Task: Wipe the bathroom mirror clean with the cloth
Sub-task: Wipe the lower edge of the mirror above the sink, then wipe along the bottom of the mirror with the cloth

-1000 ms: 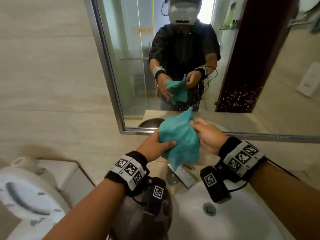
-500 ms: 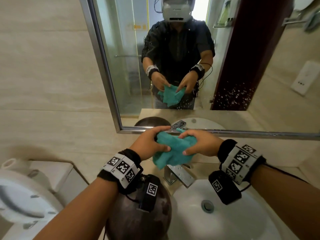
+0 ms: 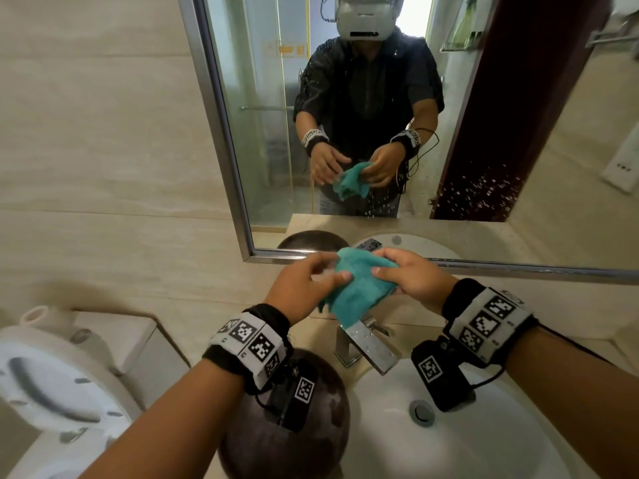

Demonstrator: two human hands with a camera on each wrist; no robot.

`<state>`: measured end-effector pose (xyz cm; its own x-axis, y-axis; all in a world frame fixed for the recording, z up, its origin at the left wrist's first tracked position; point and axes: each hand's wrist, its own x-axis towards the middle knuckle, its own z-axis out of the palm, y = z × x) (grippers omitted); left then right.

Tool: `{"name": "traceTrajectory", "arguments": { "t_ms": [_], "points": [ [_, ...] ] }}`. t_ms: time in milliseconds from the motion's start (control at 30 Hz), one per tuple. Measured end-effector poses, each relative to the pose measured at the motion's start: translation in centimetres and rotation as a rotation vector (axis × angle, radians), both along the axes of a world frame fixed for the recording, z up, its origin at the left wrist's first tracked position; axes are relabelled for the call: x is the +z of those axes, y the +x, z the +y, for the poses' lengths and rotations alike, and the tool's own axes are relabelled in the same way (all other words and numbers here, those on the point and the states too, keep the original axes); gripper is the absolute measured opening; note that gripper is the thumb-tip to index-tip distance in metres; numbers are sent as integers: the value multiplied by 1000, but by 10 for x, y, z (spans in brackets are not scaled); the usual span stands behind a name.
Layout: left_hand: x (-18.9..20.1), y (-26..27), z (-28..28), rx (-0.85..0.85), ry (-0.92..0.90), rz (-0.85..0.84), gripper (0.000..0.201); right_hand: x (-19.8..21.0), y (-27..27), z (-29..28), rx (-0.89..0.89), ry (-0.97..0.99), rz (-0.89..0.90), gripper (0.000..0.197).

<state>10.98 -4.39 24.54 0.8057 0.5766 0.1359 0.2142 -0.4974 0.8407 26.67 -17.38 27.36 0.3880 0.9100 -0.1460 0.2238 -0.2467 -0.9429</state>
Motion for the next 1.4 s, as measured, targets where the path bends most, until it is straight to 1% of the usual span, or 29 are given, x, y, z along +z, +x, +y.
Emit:
{"name": "traceTrajectory", "arguments": {
  "t_ms": [33, 67, 100, 133, 167, 200, 233, 333, 400, 433, 467, 533, 567, 633, 667, 700, 767, 867, 900, 967, 1000, 1067, 1167, 1200, 1267, 1300, 1333, 1400],
  "points": [
    [1, 1, -2, -72, -84, 32, 58, 1, 0, 1, 1, 14, 81, 15],
    [1, 1, -4, -120, -126, 46, 59, 2, -1, 2, 8, 35, 165, 17],
    [2, 2, -7, -145, -132, 40, 53, 2, -1, 3, 18, 54, 227, 19],
    [2, 2, -9, -145, -109, 29, 44, 2, -1, 4, 29, 61, 246, 20],
    [3, 3, -10, -131, -67, 15, 35, 1, -2, 6, 35, 59, 224, 19],
    [4, 3, -10, -106, -11, 7, 28, 1, -2, 8, 25, 57, 161, 19],
    [3, 3, -9, -80, 44, 9, 22, 0, -2, 9, -4, 57, 58, 21],
    [3, 4, -6, -41, 140, 36, 15, -2, -1, 9, -120, 116, -386, 41],
    [4, 6, -5, -36, 147, 16, 8, -3, -4, 7, -83, 199, -627, 43],
    [4, 7, -4, -30, 145, -7, 5, -4, -5, 6, -40, 222, -684, 44],
    [4, 9, -2, -17, 139, -29, 6, -5, -6, 7, -6, 213, -701, 47],
    [5, 14, 1, 13, 87, -64, 18, -7, -8, 11, 39, 122, -665, 60],
    [5, 16, 2, 15, 45, -82, 25, -8, -9, 13, 65, 75, -597, 61],
    [7, 20, 1, -5, -9, -109, 31, -10, -14, 17, 100, 88, -385, 47],
    [8, 21, 0, -16, -13, -119, 29, -11, -15, 19, 90, 122, -334, 39],
    [9, 22, 0, -26, -12, -124, 26, -12, -14, 20, 57, 155, -358, 34],
    [9, 22, 4, -73, -20, -130, 20, -16, -7, 24, -13, 185, -450, 32],
    [4, 23, 14, -90, 121, -76, 25, -23, 0, 28, -43, 213, -369, 30],
    [3, 23, 18, -78, 159, -72, 28, -25, 1, 30, -59, 213, -382, 29],
    [3, 24, 27, -50, 219, -60, 34, -27, 6, 33, -104, 222, -466, 27],
    [3, 24, 32, -17, 292, -48, 39, -27, 10, 35, -143, 240, -528, 27],
    [1, 28, 46, 88, 489, -11, 53, -21, 21, 43, -240, 328, -725, 28],
    [3, 40, 69, 219, 713, 150, 78, 5, 38, 65, -417, 452, -1067, 29],
    [3, 46, 76, 236, 763, 214, 84, 16, 42, 74, -466, 459, -1152, 29],
    [3, 59, 89, 259, 860, 283, 92, 34, 52, 94, -506, 481, -1286, 30],
    [2, 65, 95, 266, 905, 297, 96, 37, 59, 105, -512, 496, -1321, 29],
    [0, 70, 102, 269, 937, 305, 99, 35, 66, 116, -511, 499, -1319, 27],
    [-10, 80, 115, 271, 971, 310, 109, 21, 75, 132, -492, 493, -1257, 29]
  ]
}}
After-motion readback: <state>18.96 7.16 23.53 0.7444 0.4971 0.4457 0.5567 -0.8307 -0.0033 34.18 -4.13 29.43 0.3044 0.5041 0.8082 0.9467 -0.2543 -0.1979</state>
